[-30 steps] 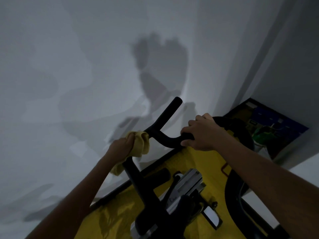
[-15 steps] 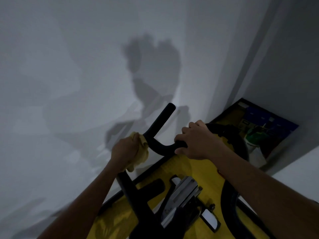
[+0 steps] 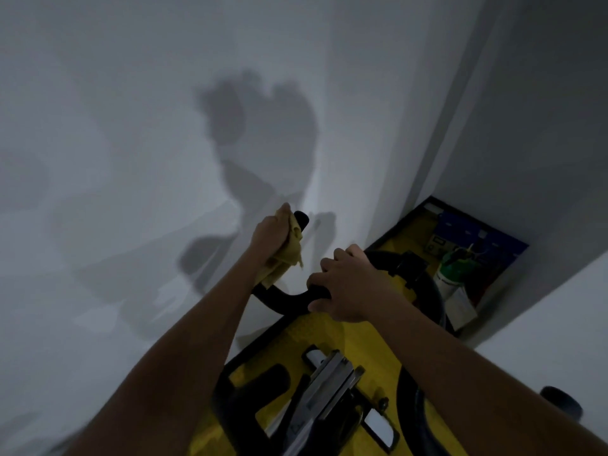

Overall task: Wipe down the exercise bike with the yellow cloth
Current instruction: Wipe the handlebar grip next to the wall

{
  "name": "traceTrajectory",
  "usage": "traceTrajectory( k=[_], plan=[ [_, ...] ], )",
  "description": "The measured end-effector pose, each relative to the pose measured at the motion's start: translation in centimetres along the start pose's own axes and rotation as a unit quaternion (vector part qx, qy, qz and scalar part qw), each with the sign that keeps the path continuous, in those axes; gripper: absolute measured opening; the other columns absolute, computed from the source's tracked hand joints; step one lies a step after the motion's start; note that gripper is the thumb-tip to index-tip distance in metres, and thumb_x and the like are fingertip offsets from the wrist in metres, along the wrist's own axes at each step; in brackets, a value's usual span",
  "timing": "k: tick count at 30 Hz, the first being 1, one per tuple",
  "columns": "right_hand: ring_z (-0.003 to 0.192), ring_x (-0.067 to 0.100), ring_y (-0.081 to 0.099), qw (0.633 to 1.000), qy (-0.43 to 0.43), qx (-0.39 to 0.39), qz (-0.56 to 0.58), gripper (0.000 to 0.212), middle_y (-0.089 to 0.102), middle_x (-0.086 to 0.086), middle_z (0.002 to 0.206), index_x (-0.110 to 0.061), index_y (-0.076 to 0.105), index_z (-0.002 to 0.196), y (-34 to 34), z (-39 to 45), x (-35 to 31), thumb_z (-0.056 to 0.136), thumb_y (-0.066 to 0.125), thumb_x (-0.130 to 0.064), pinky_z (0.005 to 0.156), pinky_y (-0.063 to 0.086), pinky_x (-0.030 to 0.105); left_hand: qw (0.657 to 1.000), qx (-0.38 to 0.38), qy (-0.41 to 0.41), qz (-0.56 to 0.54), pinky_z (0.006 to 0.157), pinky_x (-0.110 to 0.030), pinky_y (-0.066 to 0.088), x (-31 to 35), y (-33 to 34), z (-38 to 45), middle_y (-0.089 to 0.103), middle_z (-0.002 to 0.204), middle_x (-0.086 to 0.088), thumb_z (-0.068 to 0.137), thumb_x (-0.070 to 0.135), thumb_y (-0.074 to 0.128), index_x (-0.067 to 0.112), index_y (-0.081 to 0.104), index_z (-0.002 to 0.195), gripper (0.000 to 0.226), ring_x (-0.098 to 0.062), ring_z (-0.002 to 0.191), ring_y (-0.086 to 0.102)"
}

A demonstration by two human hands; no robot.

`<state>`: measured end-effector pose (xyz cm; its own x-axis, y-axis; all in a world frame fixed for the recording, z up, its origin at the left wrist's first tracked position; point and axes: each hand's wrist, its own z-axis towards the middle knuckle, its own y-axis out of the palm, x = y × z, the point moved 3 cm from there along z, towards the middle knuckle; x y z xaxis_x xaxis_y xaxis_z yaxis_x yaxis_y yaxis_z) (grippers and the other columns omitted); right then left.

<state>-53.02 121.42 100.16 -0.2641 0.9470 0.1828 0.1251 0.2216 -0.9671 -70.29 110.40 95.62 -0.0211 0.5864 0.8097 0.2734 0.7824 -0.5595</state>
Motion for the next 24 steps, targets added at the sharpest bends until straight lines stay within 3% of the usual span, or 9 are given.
traceTrajectory(
  k=[5, 9, 12, 14, 15, 21, 23, 24],
  plan=[
    [0.112, 0.022, 0.046, 1.000, 0.001, -0.002, -0.001, 0.054, 0.057, -0.001, 0.121, -0.036, 0.054, 0.137, 0.0, 0.0, 0.1, 0.098, 0.034, -0.069, 0.104, 0.027, 0.041, 1.000, 0.027, -0.005, -0.007, 0.090, -0.041, 0.051, 1.0, 0.5, 0.4, 0.069, 0.084, -0.008, 0.092, 0.077, 0.017, 0.014, 0.065, 0.078, 0.081, -0.026, 0.085, 0.067],
    [0.114, 0.023, 0.046, 1.000, -0.004, -0.009, -0.005, 0.055, 0.057, -0.002, 0.123, -0.038, 0.052, 0.138, 0.1, 0.2, 0.2, 0.097, 0.033, -0.070, 0.105, 0.026, 0.041, 1.000, 0.012, 0.018, -0.006, 0.093, -0.047, 0.052, -1.8, -0.3, -1.2, 0.072, 0.096, -0.012, 0.084, 0.084, 0.009, 0.012, 0.071, 0.104, 0.097, -0.029, 0.090, 0.068],
    [0.116, 0.023, 0.046, 1.000, -0.005, -0.006, -0.004, 0.055, 0.057, -0.002, 0.124, -0.038, 0.052, 0.138, 0.2, 0.1, 0.3, 0.097, 0.033, -0.070, 0.106, 0.026, 0.041, 0.999, -0.022, 0.006, 0.047, 0.093, -0.051, 0.052, -4.5, -1.5, -3.5, 0.069, 0.108, -0.018, 0.094, 0.067, 0.020, 0.016, 0.059, 0.123, 0.071, -0.037, 0.100, 0.066],
    [0.116, 0.024, 0.046, 1.000, -0.007, -0.004, -0.006, 0.056, 0.057, -0.002, 0.123, -0.038, 0.053, 0.138, 0.2, 0.2, 0.3, 0.097, 0.034, -0.071, 0.106, 0.026, 0.041, 0.999, -0.002, -0.032, 0.029, 0.090, -0.050, 0.051, -6.3, -2.2, -4.1, 0.066, 0.112, -0.021, 0.105, 0.041, 0.031, 0.014, 0.039, 0.147, 0.050, -0.041, 0.100, 0.064],
    [0.116, 0.024, 0.047, 1.000, -0.008, -0.006, -0.006, 0.055, 0.058, -0.002, 0.123, -0.038, 0.053, 0.137, 0.2, 0.3, 0.3, 0.097, 0.034, -0.071, 0.106, 0.027, 0.041, 0.998, -0.016, -0.043, 0.044, 0.085, -0.048, 0.052, -7.1, -2.4, -4.1, 0.065, 0.109, -0.022, 0.105, 0.030, 0.036, 0.009, 0.029, 0.151, 0.051, -0.041, 0.095, 0.065],
    [0.117, 0.025, 0.048, 1.000, -0.012, -0.006, -0.012, 0.056, 0.059, 0.000, 0.125, -0.036, 0.054, 0.138, 0.0, 0.2, 0.2, 0.097, 0.034, -0.070, 0.106, 0.029, 0.042, 0.990, -0.029, -0.053, 0.125, 0.056, -0.037, 0.053, -10.2, -4.4, -5.6, 0.068, 0.082, -0.018, 0.095, 0.013, 0.061, 0.001, 0.036, 0.139, 0.052, -0.033, 0.067, 0.067],
    [0.118, 0.025, 0.049, 1.000, -0.014, -0.007, -0.012, 0.056, 0.059, 0.000, 0.126, -0.036, 0.054, 0.138, -0.1, 0.1, 0.1, 0.098, 0.034, -0.069, 0.107, 0.029, 0.042, 0.983, -0.030, -0.020, 0.179, 0.068, -0.037, 0.052, -10.6, -4.9, -7.2, 0.066, 0.096, -0.013, 0.103, 0.026, 0.046, 0.005, 0.038, 0.139, 0.042, -0.031, 0.084, 0.068],
    [0.118, 0.025, 0.049, 1.000, -0.015, -0.005, -0.012, 0.056, 0.059, 0.001, 0.126, -0.035, 0.055, 0.137, -0.1, 0.0, 0.1, 0.098, 0.035, -0.069, 0.106, 0.029, 0.042, 0.981, -0.017, -0.022, 0.192, 0.076, -0.038, 0.049, -11.0, -5.3, -7.6, 0.063, 0.097, -0.009, 0.106, 0.035, 0.037, 0.010, 0.047, 0.128, 0.035, -0.031, 0.093, 0.065]
  ],
)
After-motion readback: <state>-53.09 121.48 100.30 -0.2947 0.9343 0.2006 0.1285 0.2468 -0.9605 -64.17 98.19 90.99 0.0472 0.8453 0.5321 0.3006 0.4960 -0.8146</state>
